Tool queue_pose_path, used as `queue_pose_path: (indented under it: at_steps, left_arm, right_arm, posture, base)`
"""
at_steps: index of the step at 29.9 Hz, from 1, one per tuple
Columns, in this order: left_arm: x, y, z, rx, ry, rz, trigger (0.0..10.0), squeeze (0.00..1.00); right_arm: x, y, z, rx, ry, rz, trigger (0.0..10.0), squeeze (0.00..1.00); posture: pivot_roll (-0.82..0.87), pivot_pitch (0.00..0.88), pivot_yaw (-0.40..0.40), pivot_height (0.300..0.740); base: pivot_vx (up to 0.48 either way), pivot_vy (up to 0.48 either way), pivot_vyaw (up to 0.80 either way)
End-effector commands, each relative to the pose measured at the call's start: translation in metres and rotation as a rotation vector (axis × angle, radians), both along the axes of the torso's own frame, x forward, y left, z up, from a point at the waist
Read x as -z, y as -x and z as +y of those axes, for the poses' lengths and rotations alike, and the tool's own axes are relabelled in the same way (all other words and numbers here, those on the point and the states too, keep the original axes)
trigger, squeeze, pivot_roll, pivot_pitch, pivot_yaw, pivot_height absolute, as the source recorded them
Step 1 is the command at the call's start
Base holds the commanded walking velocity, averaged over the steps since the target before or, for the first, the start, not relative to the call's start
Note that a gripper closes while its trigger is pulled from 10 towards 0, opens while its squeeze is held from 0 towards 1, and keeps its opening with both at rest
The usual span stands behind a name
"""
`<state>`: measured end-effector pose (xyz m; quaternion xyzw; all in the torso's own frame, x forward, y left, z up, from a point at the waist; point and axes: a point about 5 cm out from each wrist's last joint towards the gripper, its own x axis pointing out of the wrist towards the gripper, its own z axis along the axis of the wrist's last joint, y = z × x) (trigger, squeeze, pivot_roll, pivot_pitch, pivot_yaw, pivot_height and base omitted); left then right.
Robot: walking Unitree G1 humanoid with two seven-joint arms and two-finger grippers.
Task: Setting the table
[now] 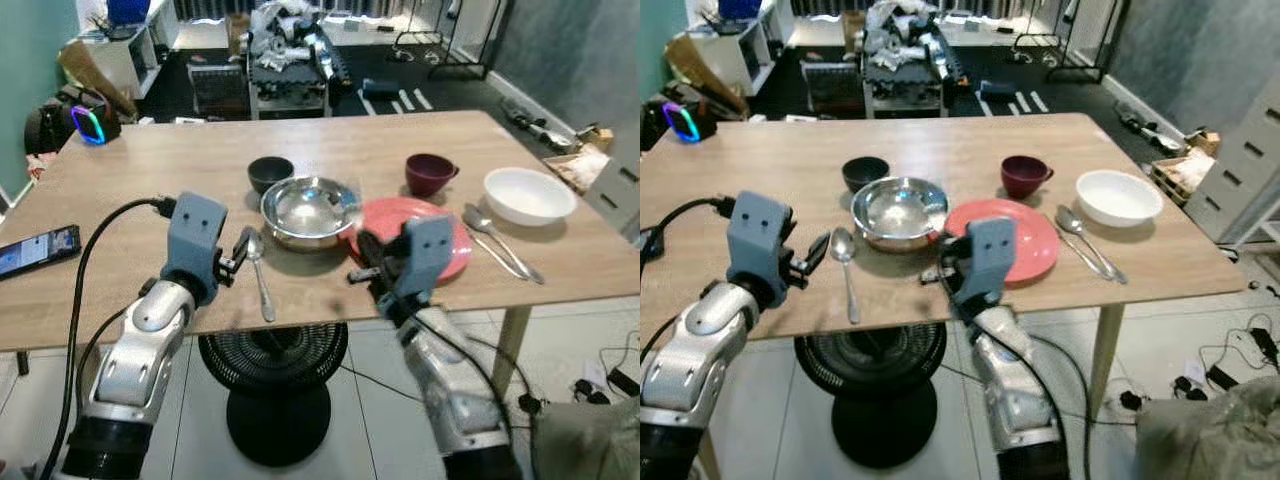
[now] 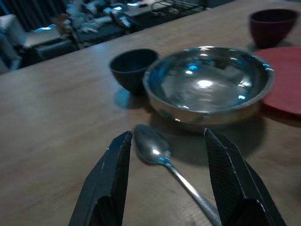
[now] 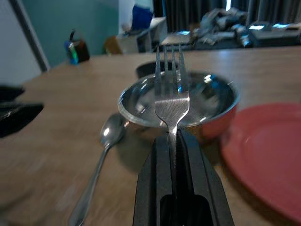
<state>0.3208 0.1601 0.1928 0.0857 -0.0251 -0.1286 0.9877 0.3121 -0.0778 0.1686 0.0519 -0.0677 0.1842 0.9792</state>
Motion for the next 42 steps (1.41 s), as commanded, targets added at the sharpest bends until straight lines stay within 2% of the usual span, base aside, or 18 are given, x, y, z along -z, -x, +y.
queue_pose_path:
  at_steps: [1,5,10,11,12,16,19,25,26,28,31,36,39,41,42]
  left_arm:
    - [0.006,0.005,0.003,0.023,0.003,0.039,10.0,0.00]
    - [0.009,0.009,0.004,0.031,-0.002,0.054,10.0,0.00]
    - [0.010,0.010,0.002,0.031,0.002,0.056,10.0,0.00]
    - [0.011,0.009,0.001,0.031,0.000,0.058,10.0,0.00]
    - [0.011,0.009,0.001,0.030,0.000,0.059,10.0,0.00]
    - [0.011,0.009,0.001,0.028,-0.001,0.062,10.0,0.00]
    - [0.011,0.009,0.001,0.022,-0.002,0.063,10.0,0.00]
    - [0.010,0.010,0.002,0.018,-0.003,0.062,10.0,0.00]
    - [0.009,0.011,0.002,0.016,-0.005,0.062,10.0,0.00]
    - [0.009,0.011,0.002,0.016,-0.005,0.062,10.0,0.00]
    - [0.007,0.014,0.004,0.009,-0.011,0.060,10.0,0.00]
    - [0.005,0.013,0.001,0.021,-0.018,0.064,10.0,0.00]
    - [0.003,0.010,-0.008,0.051,-0.026,0.068,10.0,0.00]
    - [0.000,0.005,-0.021,0.092,-0.040,0.069,10.0,0.00]
    - [0.000,0.005,-0.021,0.092,-0.040,0.069,10.0,0.00]
  right_arm:
    - [0.012,0.000,0.005,0.013,0.038,0.064,10.0,0.00]
    - [0.027,0.002,0.014,-0.006,0.097,0.124,10.0,0.00]
    - [0.044,0.003,0.015,0.003,0.156,0.190,10.0,0.00]
    - [0.055,0.004,0.016,-0.012,0.216,0.247,10.0,0.00]
    - [0.058,0.004,0.016,-0.021,0.232,0.258,10.0,0.00]
    - [0.062,0.004,0.018,-0.043,0.267,0.271,10.0,0.00]
    - [0.065,0.001,0.033,-0.113,0.338,0.252,10.0,0.00]
    - [0.060,-0.007,0.052,-0.136,0.361,0.219,10.0,0.00]
    - [0.057,-0.009,0.061,-0.159,0.368,0.207,10.0,0.00]
    - [0.057,-0.009,0.061,-0.159,0.368,0.207,10.0,0.00]
    - [0.051,-0.015,0.080,-0.167,0.363,0.204,10.0,0.00]
    - [0.050,-0.021,0.082,-0.121,0.339,0.231,10.0,0.00]
    - [0.052,-0.025,0.080,-0.083,0.317,0.260,10.0,0.00]
    - [0.054,-0.029,0.079,-0.044,0.268,0.300,10.0,0.00]
    - [0.054,-0.029,0.079,-0.044,0.268,0.300,10.0,0.00]
  posture:
    - [0.07,0.000,0.085,0.740]
    - [0.07,0.000,0.082,0.740]
    - [0.07,0.000,0.077,0.740]
    - [0.07,0.000,0.076,0.740]
    - [0.07,0.000,0.076,0.740]
    - [0.07,0.000,0.075,0.740]
    - [0.08,0.000,0.073,0.740]
    - [0.10,0.004,0.072,0.740]
    - [0.12,0.018,0.070,0.740]
    - [0.12,0.018,0.070,0.740]
    - [0.14,0.040,0.070,0.740]
    - [0.14,0.056,0.072,0.740]
    - [0.15,0.067,0.075,0.740]
    - [0.16,0.080,0.081,0.740]
    - [0.16,0.080,0.081,0.740]
  base:
    - [0.000,0.000,0.00]
    - [0.000,0.000,0.00]
    - [0.000,0.000,0.00]
    - [0.000,0.000,0.00]
    - [0.000,0.000,0.00]
    - [0.000,0.000,0.00]
    - [0.000,0.000,0.00]
    - [0.000,0.000,0.00]
    - [0.000,0.000,0.00]
    - [0.000,0.000,0.00]
    - [0.000,0.000,0.00]
    - [0.000,0.000,0.00]
    - [0.000,0.000,0.00]
    - [0.000,0.000,0.00]
    - [0.000,0.000,0.00]
